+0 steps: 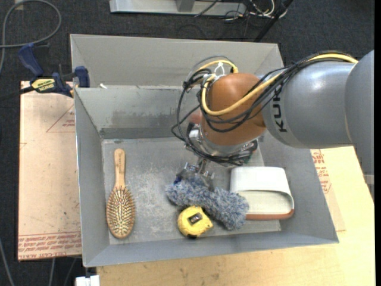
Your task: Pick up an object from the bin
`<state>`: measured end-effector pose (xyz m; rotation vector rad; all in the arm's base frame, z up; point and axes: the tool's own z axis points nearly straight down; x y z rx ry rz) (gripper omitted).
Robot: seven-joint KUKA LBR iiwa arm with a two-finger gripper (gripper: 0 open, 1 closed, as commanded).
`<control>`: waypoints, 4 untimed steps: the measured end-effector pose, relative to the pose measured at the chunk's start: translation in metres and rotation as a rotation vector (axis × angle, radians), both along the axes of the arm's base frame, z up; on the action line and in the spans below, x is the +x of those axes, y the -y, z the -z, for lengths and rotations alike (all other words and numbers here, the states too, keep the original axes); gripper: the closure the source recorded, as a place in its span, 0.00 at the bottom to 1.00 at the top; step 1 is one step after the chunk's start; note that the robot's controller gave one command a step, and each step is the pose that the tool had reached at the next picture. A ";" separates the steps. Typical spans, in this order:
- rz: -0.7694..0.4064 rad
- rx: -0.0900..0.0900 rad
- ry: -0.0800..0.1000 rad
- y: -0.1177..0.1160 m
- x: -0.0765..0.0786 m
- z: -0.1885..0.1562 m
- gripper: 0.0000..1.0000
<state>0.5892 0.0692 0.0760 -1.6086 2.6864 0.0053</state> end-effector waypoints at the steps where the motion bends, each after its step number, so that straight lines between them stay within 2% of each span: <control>1: -0.003 -0.003 -0.002 -0.005 0.007 0.001 1.00; 4: -0.056 0.001 -0.009 -0.003 0.017 0.004 1.00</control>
Offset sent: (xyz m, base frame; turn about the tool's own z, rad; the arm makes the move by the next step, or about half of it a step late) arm 0.0070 -0.0053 -0.0043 -0.0891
